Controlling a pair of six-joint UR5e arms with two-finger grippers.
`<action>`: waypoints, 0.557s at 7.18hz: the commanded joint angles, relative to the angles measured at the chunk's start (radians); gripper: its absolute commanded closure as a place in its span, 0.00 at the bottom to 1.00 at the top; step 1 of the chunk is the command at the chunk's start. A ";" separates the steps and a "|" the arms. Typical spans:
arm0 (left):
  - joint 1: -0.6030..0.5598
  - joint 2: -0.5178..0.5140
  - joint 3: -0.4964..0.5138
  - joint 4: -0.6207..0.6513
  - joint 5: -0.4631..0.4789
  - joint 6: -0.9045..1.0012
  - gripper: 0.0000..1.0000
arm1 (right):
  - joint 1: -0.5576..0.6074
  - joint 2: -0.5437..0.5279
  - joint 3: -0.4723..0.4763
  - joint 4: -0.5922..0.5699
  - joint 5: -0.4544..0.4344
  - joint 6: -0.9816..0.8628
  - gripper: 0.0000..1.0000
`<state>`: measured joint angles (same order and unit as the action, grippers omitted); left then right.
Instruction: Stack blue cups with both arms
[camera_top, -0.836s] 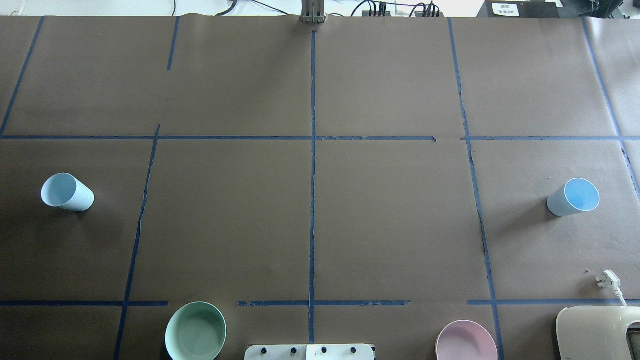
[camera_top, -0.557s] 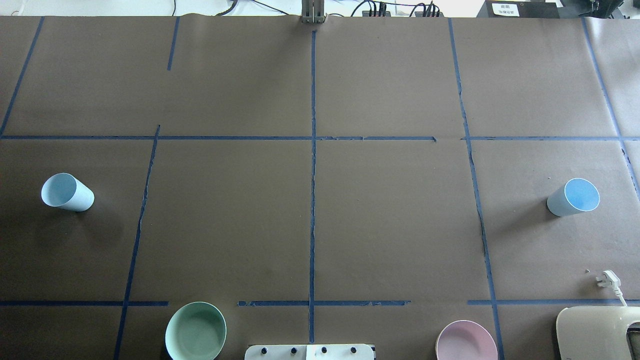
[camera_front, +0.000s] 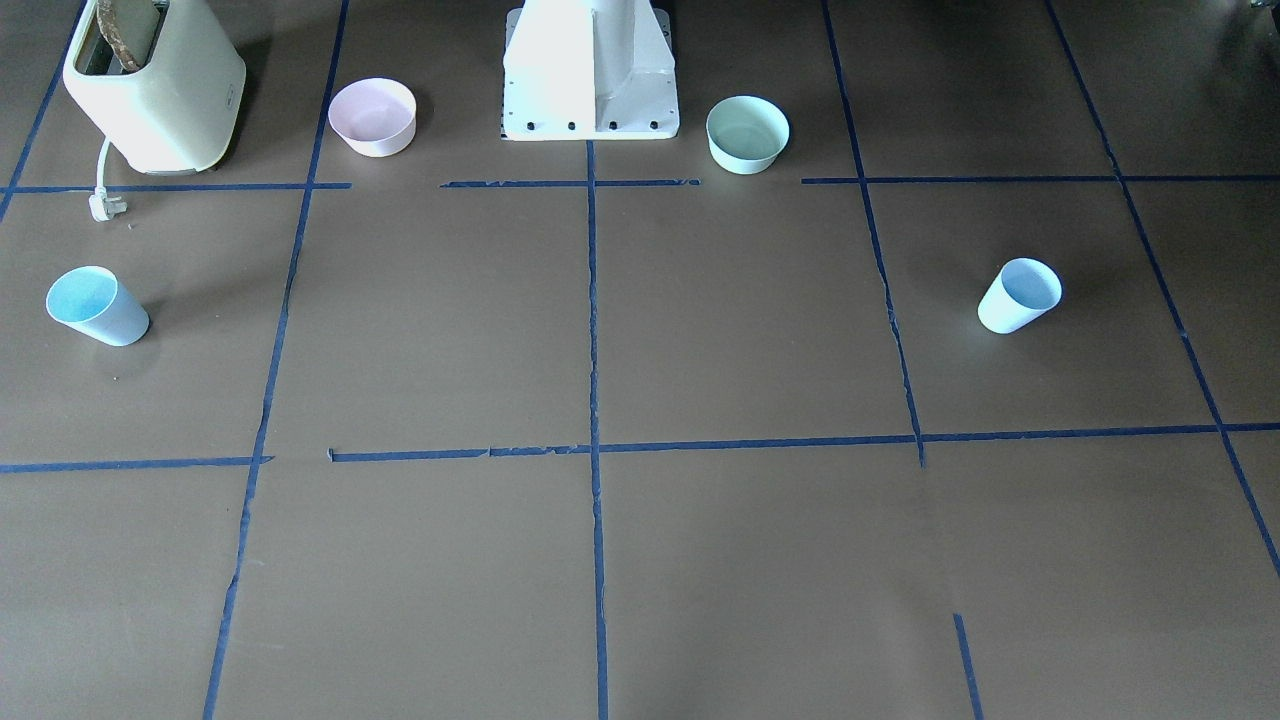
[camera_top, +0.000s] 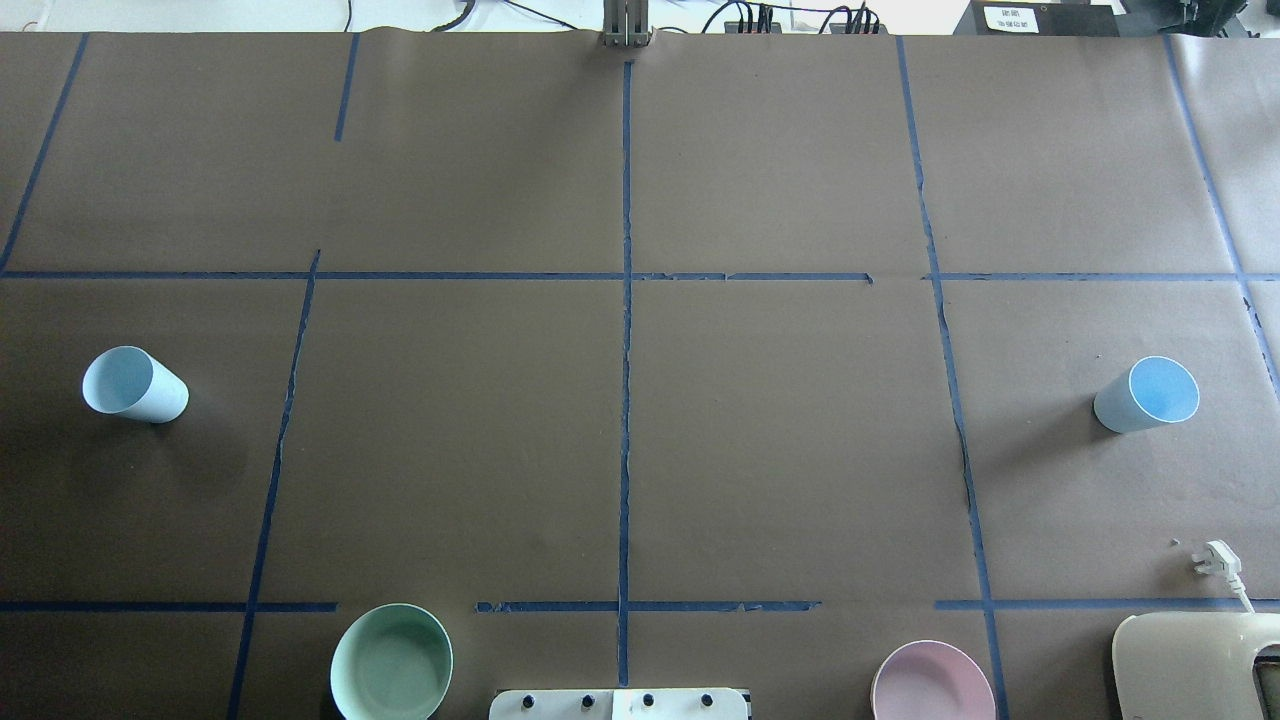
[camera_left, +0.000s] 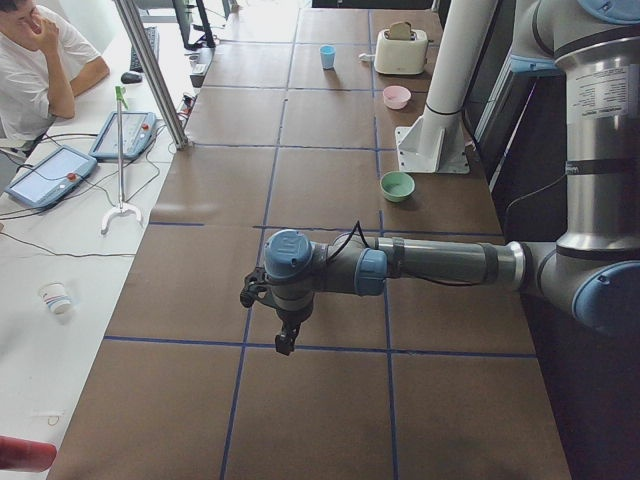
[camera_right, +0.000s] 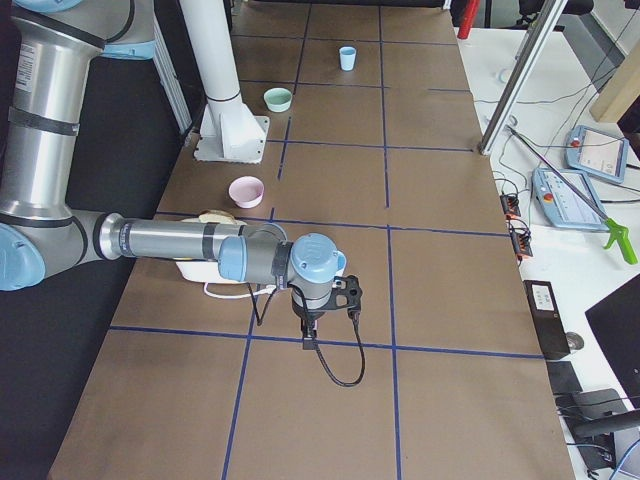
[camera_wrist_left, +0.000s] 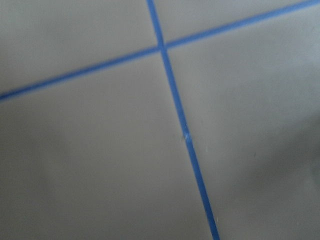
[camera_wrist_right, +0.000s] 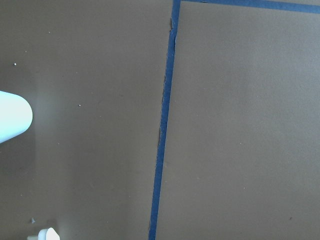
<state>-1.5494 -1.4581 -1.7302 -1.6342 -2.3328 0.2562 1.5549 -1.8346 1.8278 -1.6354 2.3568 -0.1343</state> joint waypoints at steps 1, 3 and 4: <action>0.021 -0.084 0.021 -0.095 -0.005 -0.037 0.00 | -0.001 0.000 0.001 0.000 0.002 -0.001 0.00; 0.114 -0.073 0.003 -0.213 -0.003 -0.289 0.00 | -0.003 0.000 0.001 0.000 0.005 0.001 0.00; 0.186 -0.029 0.001 -0.343 0.003 -0.387 0.00 | -0.003 0.000 0.001 0.000 0.005 0.001 0.00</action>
<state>-1.4426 -1.5201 -1.7257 -1.8443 -2.3357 -0.0028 1.5527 -1.8347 1.8285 -1.6352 2.3612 -0.1337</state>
